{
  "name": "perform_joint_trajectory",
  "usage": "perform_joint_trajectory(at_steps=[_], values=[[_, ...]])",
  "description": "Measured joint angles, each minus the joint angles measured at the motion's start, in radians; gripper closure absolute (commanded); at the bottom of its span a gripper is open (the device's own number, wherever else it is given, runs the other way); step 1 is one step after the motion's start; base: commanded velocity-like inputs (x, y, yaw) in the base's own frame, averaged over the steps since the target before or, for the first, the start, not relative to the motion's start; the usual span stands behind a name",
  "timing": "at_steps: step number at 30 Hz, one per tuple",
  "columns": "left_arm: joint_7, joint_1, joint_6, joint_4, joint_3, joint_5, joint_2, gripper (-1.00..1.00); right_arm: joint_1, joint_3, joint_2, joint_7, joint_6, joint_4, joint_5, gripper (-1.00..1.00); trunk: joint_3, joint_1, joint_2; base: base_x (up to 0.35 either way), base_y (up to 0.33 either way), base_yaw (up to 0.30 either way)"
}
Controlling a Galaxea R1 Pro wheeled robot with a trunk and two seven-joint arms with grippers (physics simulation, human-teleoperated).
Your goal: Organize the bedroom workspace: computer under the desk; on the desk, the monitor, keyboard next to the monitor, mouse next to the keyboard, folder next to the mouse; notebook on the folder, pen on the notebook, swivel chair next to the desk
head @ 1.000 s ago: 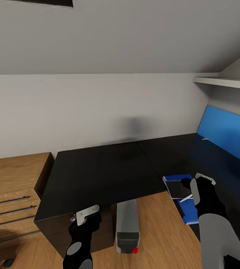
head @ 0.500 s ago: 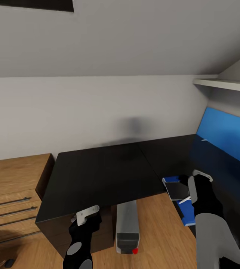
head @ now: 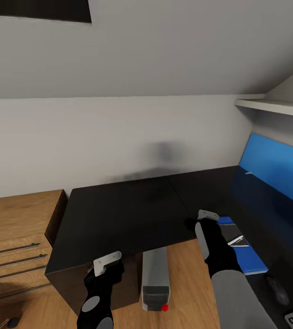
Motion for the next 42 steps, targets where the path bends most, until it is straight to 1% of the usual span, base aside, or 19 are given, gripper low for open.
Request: perform_joint_trajectory(at_steps=[1,4,13,17,19,20,25,26,30,33,34,36,39,42], values=[[0.0,0.0,0.0,0.0,0.001,0.002,0.0,-1.0,0.002,0.014,0.0,0.002,0.0,0.011,-0.001,-1.0,0.003,-0.004,0.007,-0.243,0.0,0.0],[0.0,0.0,0.0,0.0,0.003,0.001,0.001,-1.0,0.002,0.021,0.0,0.002,-0.013,0.041,-0.001,-1.0,0.013,-0.015,0.028,-0.315,0.002,0.0],[0.0,0.0,0.0,0.001,0.003,0.001,0.001,-1.0,0.002,0.023,0.0,0.002,-0.021,0.046,-0.001,-1.0,0.041,-0.049,0.091,-0.334,0.065,0.0],[0.0,0.0,0.0,0.001,0.006,0.002,0.001,-1.0,0.002,0.035,0.0,0.003,-0.022,0.046,-0.001,-1.0,0.053,-0.065,0.119,-0.336,0.1,0.0],[0.0,0.0,0.001,0.001,0.01,0.002,0.001,-1.0,0.002,0.05,0.0,0.002,-0.023,0.047,-0.001,-1.0,0.06,-0.072,0.133,-0.336,0.103,0.0],[-0.002,0.0,0.003,0.007,0.022,0.003,0.002,-1.0,0.002,0.062,0.0,0.002,-0.024,0.049,-0.001,-1.0,0.063,-0.076,0.14,-0.336,0.104,0.0],[-0.006,0.0,0.006,0.033,0.054,0.004,0.002,-1.0,0.002,0.07,0.0,0.002,-0.05,0.072,-0.001,-1.0,0.078,-0.095,0.175,-0.336,0.104,0.0],[-0.007,0.0,0.009,0.044,0.065,0.004,0.002,-1.0,0.002,0.072,0.0,0.002,-0.071,0.087,-0.001,-1.0,0.082,-0.099,0.182,-0.331,0.105,0.0],[-0.009,0.0,0.025,0.06,0.087,0.004,0.004,-1.0,0.002,0.077,0.0,0.002,-0.127,0.134,-0.001,-1.0,0.094,-0.115,0.21,-0.274,0.095,0.0],[-0.01,0.0,0.045,0.073,0.112,0.004,0.009,-1.0,0.002,0.094,0.0,0.003,-0.18,0.186,0.0,-1.0,0.104,-0.126,0.231,-0.134,0.05,0.0],[-0.011,0.0,0.057,0.089,0.129,0.004,0.015,-1.0,0.002,0.118,0.0,0.003,-0.223,0.224,0.0,-1.0,0.107,-0.13,0.238,-0.071,0.026,0.0],[-0.011,0.0,0.064,0.118,0.141,0.003,0.022,-1.0,0.002,0.154,0.0,0.003,-0.275,0.264,0.001,-1.0,0.113,-0.138,0.252,-0.051,0.019,0.0],[-0.012,0.0,0.071,0.184,0.153,0.002,0.029,-1.0,0.002,0.214,0.001,0.005,-0.369,0.325,0.0,-1.0,0.122,-0.15,0.273,-0.03,0.011,0.0],[-0.013,0.0,0.075,0.269,0.158,0.001,0.033,-1.0,0.002,0.268,0.001,0.006,-0.473,0.401,-0.001,-1.0,0.132,-0.161,0.294,-0.015,0.006,0.0]])
